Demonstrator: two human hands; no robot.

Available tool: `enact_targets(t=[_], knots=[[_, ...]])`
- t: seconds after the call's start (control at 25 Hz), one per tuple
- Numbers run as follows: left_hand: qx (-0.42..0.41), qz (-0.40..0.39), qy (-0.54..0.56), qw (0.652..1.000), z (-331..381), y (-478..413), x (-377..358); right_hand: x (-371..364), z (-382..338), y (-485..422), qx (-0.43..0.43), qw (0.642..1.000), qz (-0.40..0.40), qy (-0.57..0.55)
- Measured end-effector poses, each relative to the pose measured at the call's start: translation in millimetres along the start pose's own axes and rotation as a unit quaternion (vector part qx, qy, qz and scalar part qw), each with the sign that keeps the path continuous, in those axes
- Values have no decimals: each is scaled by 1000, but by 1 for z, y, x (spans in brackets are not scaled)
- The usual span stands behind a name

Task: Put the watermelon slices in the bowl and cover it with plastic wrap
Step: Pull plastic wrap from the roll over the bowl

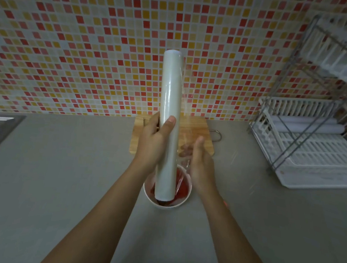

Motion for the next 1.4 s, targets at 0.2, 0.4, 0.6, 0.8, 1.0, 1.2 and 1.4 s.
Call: enact_targets(t=[0.2, 0.4, 0.6, 0.8, 1.0, 1.2, 1.4], knots=[[-45, 2, -21, 999, 19, -4, -3, -14, 4, 26, 94, 990, 103, 15], [-8, 2, 27, 1000, 17, -8, 1, 3, -3, 18, 172, 971, 161, 43], [44, -37, 76, 995, -2, -2, -3, -7, 15, -8, -31, 993, 2, -112], [79, -42, 37, 995, -26, 13, -5, -17, -33, -42, -49, 991, -85, -94], [88, -30, -3, 996, -39, 26, -6, -9, -35, -41, 48, 997, 27, -51], [47, 11, -88, 995, -39, 37, -5, 4, -36, -34, 98, 985, 139, -14], [24, 56, -76, 995, -43, 37, -2, 23, -30, -34, 98, 974, 207, -1]])
Point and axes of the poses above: each hand's wrist, its own y-axis away from the middle knuckle, its own x-axis out of the back of the hand, z = x × y, the point moved 7 cm from there along -y, towards the middle knuckle, and after that the axes turned 6 degrees about y, right-handed, at the moved point
